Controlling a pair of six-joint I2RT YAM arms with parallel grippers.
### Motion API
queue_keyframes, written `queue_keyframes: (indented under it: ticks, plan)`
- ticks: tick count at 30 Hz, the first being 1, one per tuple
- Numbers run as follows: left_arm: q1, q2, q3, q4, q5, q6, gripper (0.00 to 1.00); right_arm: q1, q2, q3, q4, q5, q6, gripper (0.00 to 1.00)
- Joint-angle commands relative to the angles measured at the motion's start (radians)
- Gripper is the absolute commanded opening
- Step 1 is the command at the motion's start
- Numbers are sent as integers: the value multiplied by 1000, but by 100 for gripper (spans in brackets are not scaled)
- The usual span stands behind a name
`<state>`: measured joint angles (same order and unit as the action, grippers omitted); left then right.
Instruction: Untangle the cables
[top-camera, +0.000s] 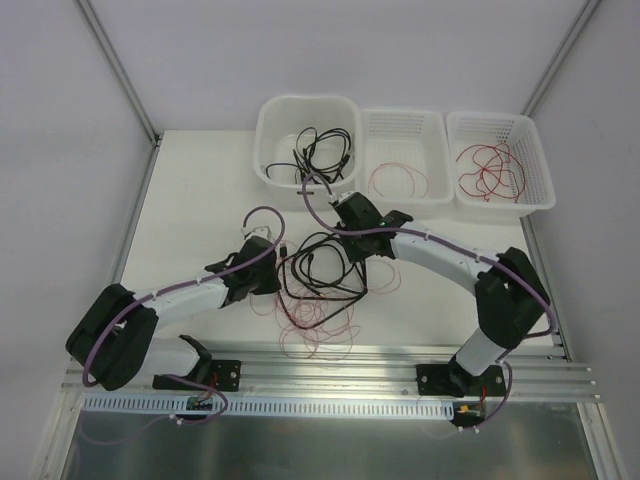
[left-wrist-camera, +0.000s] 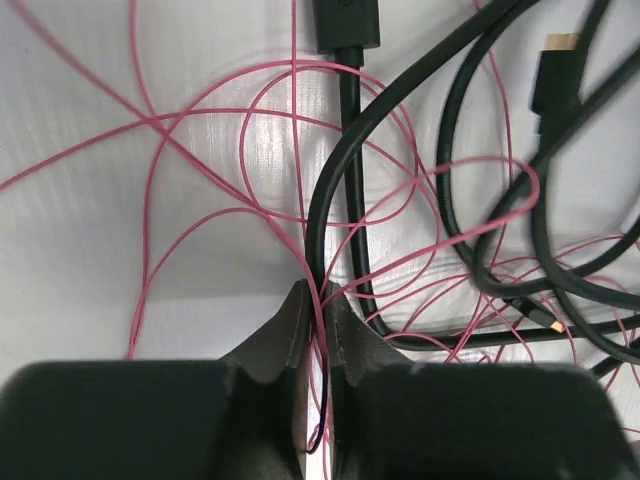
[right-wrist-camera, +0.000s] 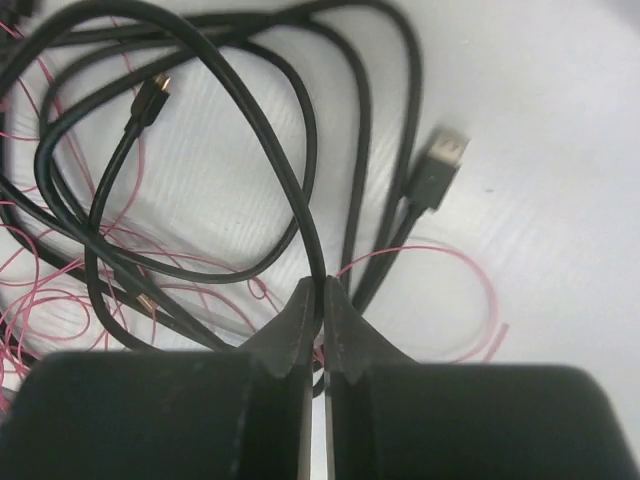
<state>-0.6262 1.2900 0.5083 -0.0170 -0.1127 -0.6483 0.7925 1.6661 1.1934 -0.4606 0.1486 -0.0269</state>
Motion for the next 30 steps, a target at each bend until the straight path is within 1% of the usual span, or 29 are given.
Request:
queue_keyframes:
  ticks: [1, 3, 4, 6, 7, 9, 10, 15, 16, 18, 19, 20, 22, 24, 25, 26, 27, 28, 29, 30]
  plan:
    - [14, -38, 1, 8, 4, -1, 0, -10, -130, -14, -82, 133, -25, 1]
    - [14, -90, -1, -20, 1, 7, 0, -36, -182, -52, -102, 167, -31, 1]
    - [13, -151, 6, -41, -1, 16, 0, -62, -199, -66, -114, 187, -36, 1]
    - [13, -217, 28, -76, -13, 32, 0, -96, -239, -104, -124, 201, -41, 1]
    - [13, -278, 38, -110, -19, 57, 0, -133, -279, -141, -133, 209, -44, 1]
    - [14, -329, 71, -145, -48, 84, 2, -173, -314, -170, -153, 218, -44, 1]
    - [16, -369, 85, -181, -59, 113, 2, -194, -359, -199, -174, 238, -42, 1]
    - [31, -429, 170, -267, -119, 173, 5, -386, -503, -242, -283, 318, 4, 1]
    - [37, -439, 176, -277, -128, 185, 6, -465, -522, -242, -329, 331, 22, 1]
    - [45, -446, 187, -294, -146, 197, 7, -545, -592, -250, -349, 304, 62, 1]
    - [48, -451, 190, -296, -162, 206, 7, -608, -617, -258, -346, 245, 70, 1]
    - [54, -452, 194, -299, -166, 210, 8, -627, -649, -271, -339, 214, 76, 1]
    - [57, -440, 200, -299, -163, 216, 8, -641, -661, -284, -319, 143, 71, 2]
    - [57, -410, 211, -299, -136, 216, 9, -636, -654, -305, -288, 64, 56, 10]
    - [56, -394, 217, -298, -108, 225, 9, -613, -652, -314, -271, -17, 47, 14]
    - [57, -374, 232, -296, -55, 228, 10, -590, -654, -327, -254, -41, 41, 24]
    - [56, -338, 237, -294, -27, 230, 10, -560, -661, -340, -222, -56, 35, 29]
    - [54, -322, 245, -291, -3, 231, 10, -488, -669, -345, -205, -73, 33, 34]
    - [54, -307, 248, -285, 39, 234, 10, -451, -674, -345, -191, -76, 33, 42]
    - [52, -282, 245, -279, 56, 231, 10, -417, -680, -339, -162, -83, 33, 45]
